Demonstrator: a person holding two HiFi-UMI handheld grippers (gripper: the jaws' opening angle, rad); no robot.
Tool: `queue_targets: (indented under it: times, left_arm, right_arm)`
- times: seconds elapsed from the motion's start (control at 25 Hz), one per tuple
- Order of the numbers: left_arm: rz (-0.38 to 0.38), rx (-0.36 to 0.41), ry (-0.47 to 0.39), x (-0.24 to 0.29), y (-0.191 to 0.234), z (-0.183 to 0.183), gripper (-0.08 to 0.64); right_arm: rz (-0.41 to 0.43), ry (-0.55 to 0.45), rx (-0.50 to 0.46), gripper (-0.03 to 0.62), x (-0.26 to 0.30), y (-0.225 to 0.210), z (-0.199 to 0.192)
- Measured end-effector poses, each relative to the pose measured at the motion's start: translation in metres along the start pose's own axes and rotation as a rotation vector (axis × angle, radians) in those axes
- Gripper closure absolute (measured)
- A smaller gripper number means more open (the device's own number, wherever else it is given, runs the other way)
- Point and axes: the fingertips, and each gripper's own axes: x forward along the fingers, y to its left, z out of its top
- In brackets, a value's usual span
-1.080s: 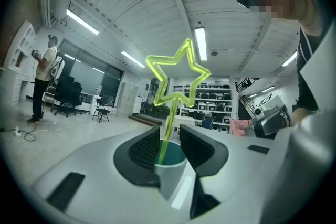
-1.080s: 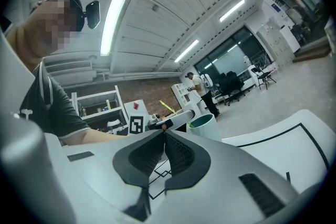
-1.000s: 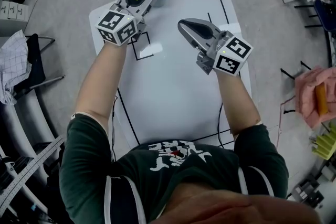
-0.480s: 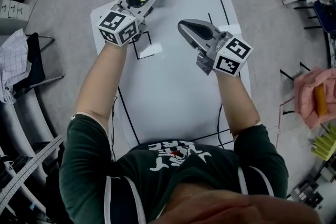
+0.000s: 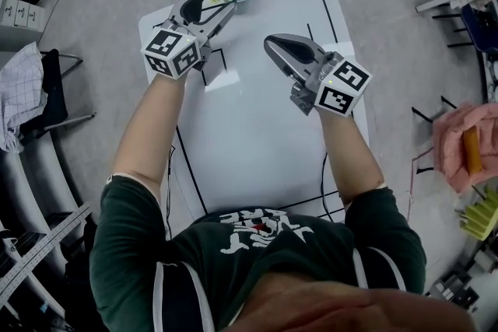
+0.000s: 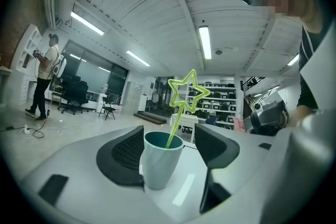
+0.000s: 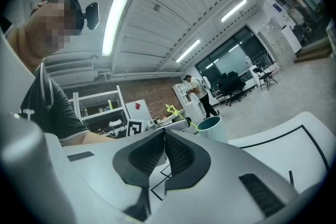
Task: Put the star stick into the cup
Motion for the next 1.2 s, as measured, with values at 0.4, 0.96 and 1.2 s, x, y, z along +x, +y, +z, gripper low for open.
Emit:
queue_targets:
  times: [0.4, 0.96, 1.2]
  left_arm:
    - [0.041, -0.066, 0.014, -0.076, -0.028, 0.003, 0.262]
    - [-0.025, -0.169, -0.010, -0.240, -0.080, 0.056, 0.293]
    - [-0.062, -0.181, -0.061, -0.310, -0.097, 0.087, 0.402]
  right_arm:
    - [-0.035, 0.013, -0.009, 0.557, -0.011, 0.029, 0.021]
    - [-0.088, 0.058, 0.005, 0.557, 0.007, 0.128, 0.032]
    - [-0.132, 0.073, 0.007, 0.557, 0.018, 0.190, 0.035]
